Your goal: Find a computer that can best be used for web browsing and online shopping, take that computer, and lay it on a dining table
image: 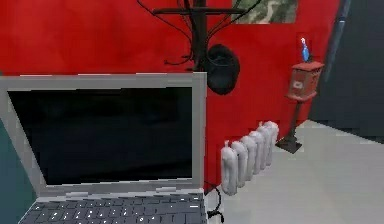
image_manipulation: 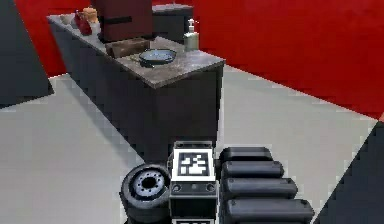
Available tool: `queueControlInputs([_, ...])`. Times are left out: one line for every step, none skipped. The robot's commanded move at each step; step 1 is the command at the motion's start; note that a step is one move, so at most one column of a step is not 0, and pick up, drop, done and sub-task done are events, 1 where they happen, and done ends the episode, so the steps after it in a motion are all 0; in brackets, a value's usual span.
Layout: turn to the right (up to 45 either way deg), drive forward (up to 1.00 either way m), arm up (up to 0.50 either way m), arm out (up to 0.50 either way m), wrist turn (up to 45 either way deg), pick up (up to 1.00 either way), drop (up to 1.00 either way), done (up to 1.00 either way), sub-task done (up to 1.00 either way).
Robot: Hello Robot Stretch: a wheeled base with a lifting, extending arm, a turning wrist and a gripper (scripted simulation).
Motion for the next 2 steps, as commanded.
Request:
queueControlInputs([30.0, 0.00, 0.00, 0.00, 0.0, 0.00, 0.00, 0.00, 0.00])
queueControlInputs([-30.0, 0.00, 0.00, 0.00, 0.0, 0.00, 0.00, 0.00, 0.00])
